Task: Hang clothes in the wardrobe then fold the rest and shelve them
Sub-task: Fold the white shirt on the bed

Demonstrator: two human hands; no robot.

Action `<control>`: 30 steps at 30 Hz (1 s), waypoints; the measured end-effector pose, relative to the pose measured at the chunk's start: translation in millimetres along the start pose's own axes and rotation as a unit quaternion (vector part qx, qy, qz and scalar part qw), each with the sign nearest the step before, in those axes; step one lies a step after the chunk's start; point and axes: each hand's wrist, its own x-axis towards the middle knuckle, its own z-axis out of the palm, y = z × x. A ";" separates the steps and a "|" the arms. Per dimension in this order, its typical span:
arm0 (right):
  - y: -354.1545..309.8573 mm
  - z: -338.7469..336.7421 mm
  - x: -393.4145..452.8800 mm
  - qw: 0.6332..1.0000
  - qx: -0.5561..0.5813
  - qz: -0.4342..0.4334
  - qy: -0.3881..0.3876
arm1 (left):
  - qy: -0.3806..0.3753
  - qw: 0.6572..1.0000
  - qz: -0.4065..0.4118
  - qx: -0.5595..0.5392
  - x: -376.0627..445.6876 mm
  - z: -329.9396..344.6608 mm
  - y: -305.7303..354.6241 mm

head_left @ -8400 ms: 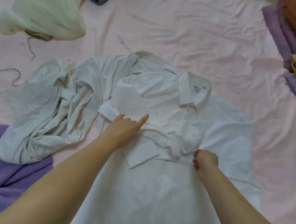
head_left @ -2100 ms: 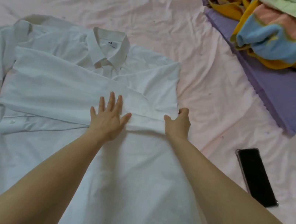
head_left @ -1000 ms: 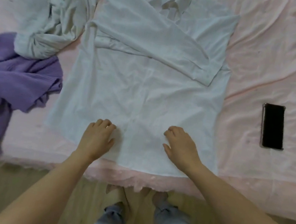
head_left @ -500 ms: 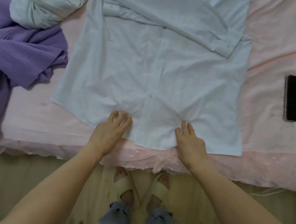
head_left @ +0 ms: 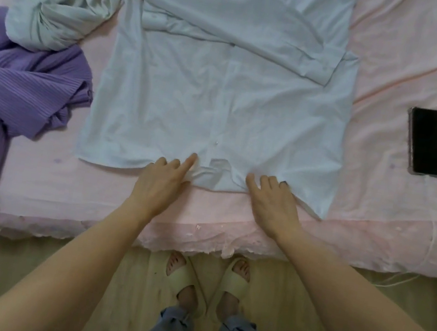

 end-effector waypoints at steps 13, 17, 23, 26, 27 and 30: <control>-13.3 -45.5 28.4 0.958 -0.219 -0.113 -0.146 | -0.217 0.957 0.075 0.174 49.6 -31.9 31.0; -8.9 -45.6 11.4 0.939 -0.260 -0.177 -0.141 | -0.248 0.942 0.102 0.203 32.3 -39.9 36.3; -21.0 -44.9 -40.4 0.947 -0.175 -0.186 -0.193 | -0.307 0.920 0.129 0.207 -33.0 -60.5 71.3; -28.5 -47.5 -72.7 0.945 -0.161 -0.202 -0.203 | -0.335 0.915 0.118 0.192 -69.5 -68.8 88.2; -30.4 -51.5 -86.4 0.943 -0.151 -0.205 -0.214 | -0.350 0.912 0.108 0.185 -83.3 -71.7 95.0; -36.6 -66.0 -128.0 0.938 -0.135 -0.223 -0.229 | -0.382 0.904 0.084 0.169 -126.9 -80.6 119.5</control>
